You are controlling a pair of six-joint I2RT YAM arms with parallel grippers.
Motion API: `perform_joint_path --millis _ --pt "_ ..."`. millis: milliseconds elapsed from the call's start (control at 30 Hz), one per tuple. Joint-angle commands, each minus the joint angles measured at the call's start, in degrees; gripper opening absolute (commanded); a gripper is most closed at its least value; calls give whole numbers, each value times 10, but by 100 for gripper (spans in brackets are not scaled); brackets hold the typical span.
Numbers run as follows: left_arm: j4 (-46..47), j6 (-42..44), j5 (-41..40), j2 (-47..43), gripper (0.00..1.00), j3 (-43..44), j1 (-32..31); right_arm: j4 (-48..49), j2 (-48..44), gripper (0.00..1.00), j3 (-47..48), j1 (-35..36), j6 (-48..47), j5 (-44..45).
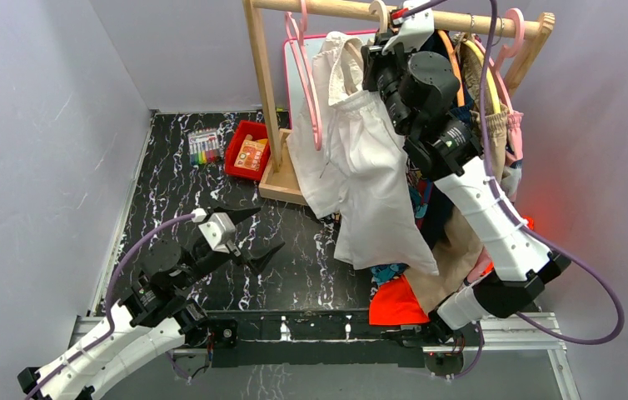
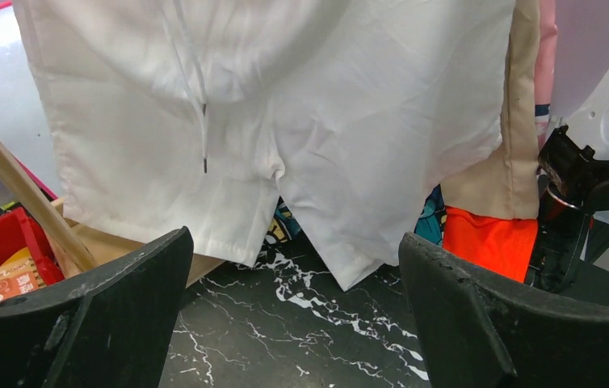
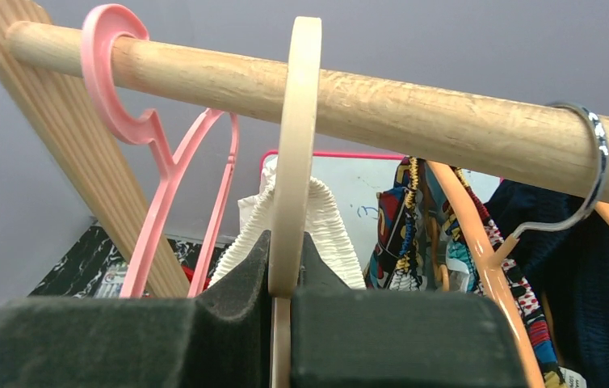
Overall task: Place the shorts on the hanger
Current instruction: Place the hanger at the clothesline.
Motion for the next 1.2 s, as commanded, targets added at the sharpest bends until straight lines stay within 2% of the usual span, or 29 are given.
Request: perform_joint_path --millis 0,167,467,733,833,867,900,1000,1067,1167 --pt "38 -6 -10 -8 98 -17 1 73 11 0 52 -21 15 -3" --pt "60 -15 -12 -9 98 -44 1 93 33 0 70 -39 21 -9" --pt "59 -20 -16 -19 98 -58 1 63 70 0 91 -68 51 -24" --pt "57 -21 -9 -13 98 -60 1 32 83 0 89 -74 85 -77" --pt "56 -23 -6 -11 99 -60 1 44 66 0 56 -74 96 -121" --pt "56 -23 -7 -11 98 -60 1 49 58 8 45 -74 100 -131" --pt "55 -25 -8 -11 98 -60 1 50 48 24 36 -74 105 -140" --pt "55 -27 -12 -12 99 -59 1 40 32 48 24 -74 112 -149" --pt "54 -29 -14 -11 99 -59 1 37 17 58 13 -75 116 -150" --pt "53 -31 -23 -10 98 -56 1 33 -11 68 -4 -74 122 -149"
